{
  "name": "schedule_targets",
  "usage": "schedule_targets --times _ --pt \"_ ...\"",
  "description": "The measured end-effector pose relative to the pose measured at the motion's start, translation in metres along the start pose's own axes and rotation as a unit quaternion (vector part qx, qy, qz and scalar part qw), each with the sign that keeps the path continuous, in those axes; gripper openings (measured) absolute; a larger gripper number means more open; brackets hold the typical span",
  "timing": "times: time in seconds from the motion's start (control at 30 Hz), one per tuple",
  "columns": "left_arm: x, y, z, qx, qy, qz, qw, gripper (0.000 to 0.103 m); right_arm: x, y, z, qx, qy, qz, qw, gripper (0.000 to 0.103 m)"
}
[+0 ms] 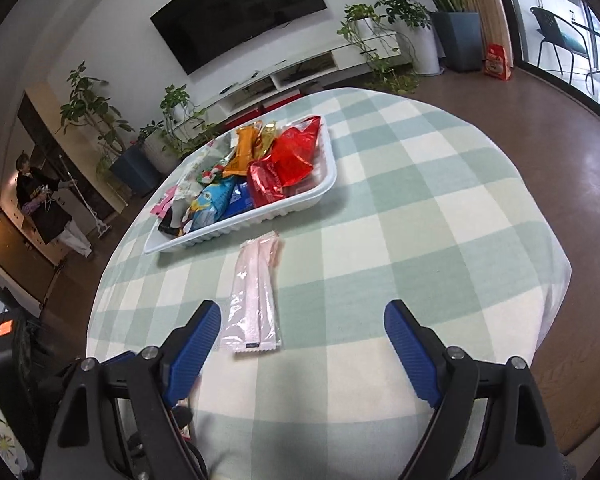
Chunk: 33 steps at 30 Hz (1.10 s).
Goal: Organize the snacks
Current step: 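Withdraw both tools from the tray back over the remaining snacks, then grasp the red-white candy packet with the left tool while the right tool grasps the pink-white long packet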
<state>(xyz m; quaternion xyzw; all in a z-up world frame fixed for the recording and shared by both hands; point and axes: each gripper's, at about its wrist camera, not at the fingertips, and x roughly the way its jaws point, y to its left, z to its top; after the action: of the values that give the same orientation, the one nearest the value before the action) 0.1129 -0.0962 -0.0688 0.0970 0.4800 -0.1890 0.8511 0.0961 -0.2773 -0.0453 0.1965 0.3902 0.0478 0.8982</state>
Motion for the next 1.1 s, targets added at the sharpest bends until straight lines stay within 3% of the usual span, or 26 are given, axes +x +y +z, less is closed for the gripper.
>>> schedule_targets --times 0.5,0.8,1.1 --pt "0.006 0.003 -0.001 0.015 0.004 -0.02 0.9997 0.038 0.0 0.006 -0.008 -0.02 0.006 0.002 1.0 0.087" --pt "-0.002 0.016 -0.01 0.015 0.006 -0.052 0.9985 0.031 0.002 0.01 -0.011 -0.03 0.018 -0.007 0.999 0.087" --pt "-0.025 0.046 -0.019 -0.026 -0.02 -0.077 0.9965 0.031 0.013 0.028 -0.003 -0.054 0.037 -0.023 0.998 0.087"
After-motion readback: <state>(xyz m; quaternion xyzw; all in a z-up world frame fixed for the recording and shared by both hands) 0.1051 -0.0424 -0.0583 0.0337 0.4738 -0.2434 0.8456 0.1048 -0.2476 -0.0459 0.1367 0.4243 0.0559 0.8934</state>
